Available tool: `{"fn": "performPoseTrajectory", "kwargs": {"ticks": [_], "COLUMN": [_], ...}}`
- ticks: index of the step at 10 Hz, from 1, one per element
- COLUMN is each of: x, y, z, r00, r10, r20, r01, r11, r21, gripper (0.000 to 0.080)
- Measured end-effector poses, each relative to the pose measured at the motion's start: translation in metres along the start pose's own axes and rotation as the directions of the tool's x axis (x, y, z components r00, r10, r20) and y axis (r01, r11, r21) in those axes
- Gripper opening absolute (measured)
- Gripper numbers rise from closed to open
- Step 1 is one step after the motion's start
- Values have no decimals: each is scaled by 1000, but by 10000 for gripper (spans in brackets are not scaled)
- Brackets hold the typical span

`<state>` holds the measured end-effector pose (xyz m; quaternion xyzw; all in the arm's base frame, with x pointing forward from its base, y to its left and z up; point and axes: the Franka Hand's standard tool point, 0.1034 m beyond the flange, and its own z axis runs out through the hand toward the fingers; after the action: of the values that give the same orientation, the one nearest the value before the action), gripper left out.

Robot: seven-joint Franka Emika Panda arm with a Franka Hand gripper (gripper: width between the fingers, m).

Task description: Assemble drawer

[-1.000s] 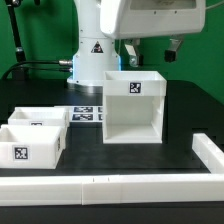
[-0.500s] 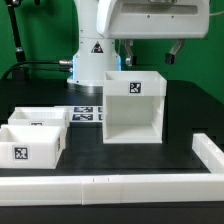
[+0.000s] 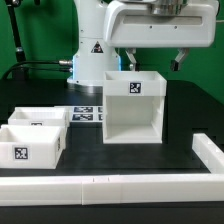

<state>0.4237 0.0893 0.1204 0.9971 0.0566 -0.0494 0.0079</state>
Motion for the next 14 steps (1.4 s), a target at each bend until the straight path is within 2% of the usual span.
{"fn": "performPoseTrajectory", "kwargs": {"ticks": [3,6,7,8,9,10,11,12,14], "x": [-1,-1,-1,-1,-1,-1,-1,-1,-1], "y": [-6,-7,-7,-7,-7,-7,-7,-7,-7], "z": [12,16,16,16,16,16,16,16,16], "r00": [1000,1000,1000,1000,1000,1000,1000,1000,1000], "r10": [2,-1,-1,-1,-1,-1,-2,-1,-1], "r20": [-13,-9,-9,-9,-8,-8,-10,-10,-10], "r01": [-2,1,1,1,1,1,2,2,1], "r11": [1000,1000,1000,1000,1000,1000,1000,1000,1000], "r21": [3,5,5,5,5,5,5,6,6], "gripper": [650,622,441,441,242,107,107,38,38]}}
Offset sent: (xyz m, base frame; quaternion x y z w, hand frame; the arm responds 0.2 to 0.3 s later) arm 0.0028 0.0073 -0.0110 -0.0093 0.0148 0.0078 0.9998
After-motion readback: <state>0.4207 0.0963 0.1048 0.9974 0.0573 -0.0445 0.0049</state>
